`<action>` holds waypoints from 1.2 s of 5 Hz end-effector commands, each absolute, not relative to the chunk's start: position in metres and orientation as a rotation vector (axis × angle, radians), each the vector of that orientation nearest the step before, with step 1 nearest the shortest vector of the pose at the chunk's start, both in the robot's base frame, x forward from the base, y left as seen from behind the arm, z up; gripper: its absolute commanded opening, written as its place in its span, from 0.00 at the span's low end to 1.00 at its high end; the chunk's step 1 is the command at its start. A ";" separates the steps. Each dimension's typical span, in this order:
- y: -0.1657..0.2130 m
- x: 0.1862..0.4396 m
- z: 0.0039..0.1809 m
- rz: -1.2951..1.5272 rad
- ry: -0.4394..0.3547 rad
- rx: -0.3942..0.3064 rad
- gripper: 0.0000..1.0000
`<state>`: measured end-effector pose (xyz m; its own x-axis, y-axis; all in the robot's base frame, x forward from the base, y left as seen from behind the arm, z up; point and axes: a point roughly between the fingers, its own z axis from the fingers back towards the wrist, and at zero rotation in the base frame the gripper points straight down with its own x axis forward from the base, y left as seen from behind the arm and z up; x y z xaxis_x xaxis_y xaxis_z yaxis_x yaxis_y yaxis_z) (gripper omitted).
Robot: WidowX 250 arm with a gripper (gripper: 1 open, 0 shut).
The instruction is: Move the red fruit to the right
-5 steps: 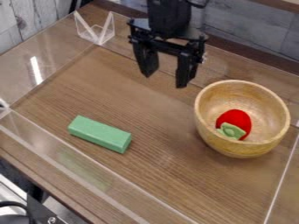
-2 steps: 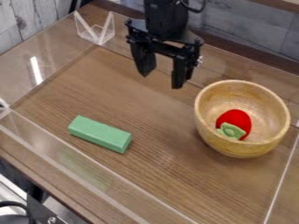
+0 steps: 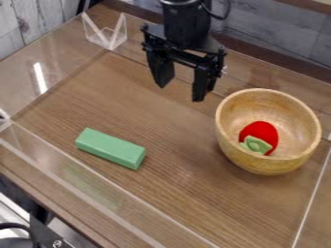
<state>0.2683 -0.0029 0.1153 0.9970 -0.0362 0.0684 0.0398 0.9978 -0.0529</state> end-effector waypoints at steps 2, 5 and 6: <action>-0.027 0.269 0.115 0.010 -0.094 -0.075 1.00; -0.066 0.275 0.111 0.061 -0.124 -0.112 1.00; -0.078 0.281 0.111 0.068 -0.145 -0.123 1.00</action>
